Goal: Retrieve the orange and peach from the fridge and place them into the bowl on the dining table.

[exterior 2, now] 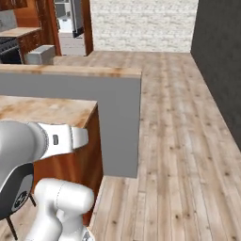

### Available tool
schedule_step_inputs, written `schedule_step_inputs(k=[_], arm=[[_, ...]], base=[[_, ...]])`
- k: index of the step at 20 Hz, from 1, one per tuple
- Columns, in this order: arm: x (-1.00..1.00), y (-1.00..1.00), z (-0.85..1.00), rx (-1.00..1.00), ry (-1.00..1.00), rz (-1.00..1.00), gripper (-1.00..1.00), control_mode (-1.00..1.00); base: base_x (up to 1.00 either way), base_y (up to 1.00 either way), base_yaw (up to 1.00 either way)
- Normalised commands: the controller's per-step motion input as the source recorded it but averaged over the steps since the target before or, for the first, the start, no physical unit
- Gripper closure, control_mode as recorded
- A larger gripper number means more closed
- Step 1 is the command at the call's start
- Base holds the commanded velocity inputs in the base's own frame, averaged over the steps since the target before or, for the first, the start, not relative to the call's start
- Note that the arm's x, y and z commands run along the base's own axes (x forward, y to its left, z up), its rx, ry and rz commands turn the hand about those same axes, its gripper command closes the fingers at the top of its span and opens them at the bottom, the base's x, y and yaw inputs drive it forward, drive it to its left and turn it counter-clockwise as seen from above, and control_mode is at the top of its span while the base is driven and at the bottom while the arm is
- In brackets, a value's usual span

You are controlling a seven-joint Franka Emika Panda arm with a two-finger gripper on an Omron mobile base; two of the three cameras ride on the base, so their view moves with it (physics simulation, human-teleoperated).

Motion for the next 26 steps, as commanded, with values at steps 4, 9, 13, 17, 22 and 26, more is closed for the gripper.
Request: schedule_step_inputs(k=[4,9,13,17,22,26], arm=[[0.00,0.00,0.00,0.00,0.00,0.00,-1.00,1.00],[0.00,0.00,0.00,0.00,0.00,0.00,-1.00,1.00],[0.00,0.00,0.00,0.00,0.00,0.00,-1.00,1.00],[0.00,0.00,0.00,0.00,0.00,0.00,-1.00,1.00],[0.00,0.00,0.00,0.00,0.00,0.00,-1.00,1.00],[0.00,0.00,0.00,0.00,0.00,0.00,-1.00,1.00]], base=[[0.32,-1.00,0.00],[0.43,-1.00,0.00],[0.44,-1.00,0.00],[0.45,-1.00,0.00],[0.82,-0.63,-0.01],[1.00,-0.05,0.00]])
